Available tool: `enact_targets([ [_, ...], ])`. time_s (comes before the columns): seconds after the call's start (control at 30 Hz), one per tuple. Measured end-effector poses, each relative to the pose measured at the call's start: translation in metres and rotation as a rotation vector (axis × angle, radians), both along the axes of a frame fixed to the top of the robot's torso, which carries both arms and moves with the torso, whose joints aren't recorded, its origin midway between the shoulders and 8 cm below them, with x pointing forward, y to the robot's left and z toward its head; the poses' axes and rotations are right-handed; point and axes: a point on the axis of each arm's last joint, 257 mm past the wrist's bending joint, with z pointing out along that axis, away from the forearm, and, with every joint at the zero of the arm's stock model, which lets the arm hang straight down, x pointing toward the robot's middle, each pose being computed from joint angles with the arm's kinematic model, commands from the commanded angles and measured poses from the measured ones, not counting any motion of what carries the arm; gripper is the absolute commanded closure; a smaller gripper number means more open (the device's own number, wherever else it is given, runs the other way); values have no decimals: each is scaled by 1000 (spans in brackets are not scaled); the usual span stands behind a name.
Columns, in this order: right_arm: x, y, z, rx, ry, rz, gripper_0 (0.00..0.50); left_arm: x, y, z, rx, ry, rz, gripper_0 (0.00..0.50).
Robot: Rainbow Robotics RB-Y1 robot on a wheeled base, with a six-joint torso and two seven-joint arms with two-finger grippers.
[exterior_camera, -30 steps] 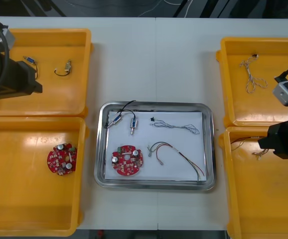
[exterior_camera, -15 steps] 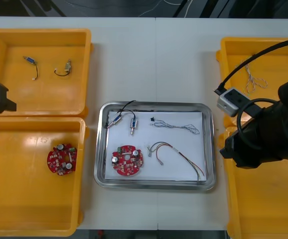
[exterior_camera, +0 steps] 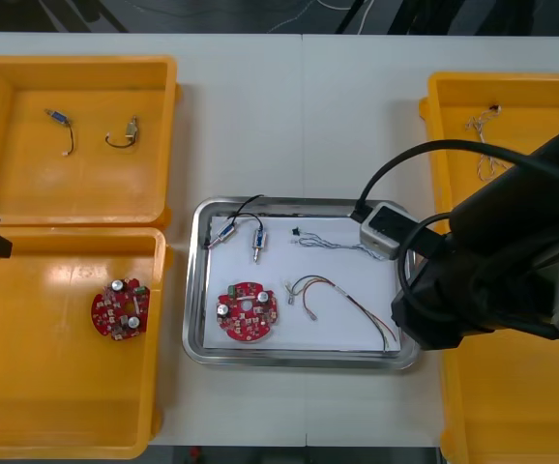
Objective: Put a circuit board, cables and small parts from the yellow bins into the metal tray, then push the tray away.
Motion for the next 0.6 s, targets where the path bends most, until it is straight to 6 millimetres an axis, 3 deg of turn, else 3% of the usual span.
enact_targets([
  [0.17,0,34,-3,-44,-52,130,0,-7,3,-8,4,23,2,0],
  [0.3,0,59,-8,-97,-86,354,0,-8,4,-9,5,26,3,0],
  [0.6,13,93,-25,-157,-113,524,0,-7,7,-9,15,21,12,0],
])
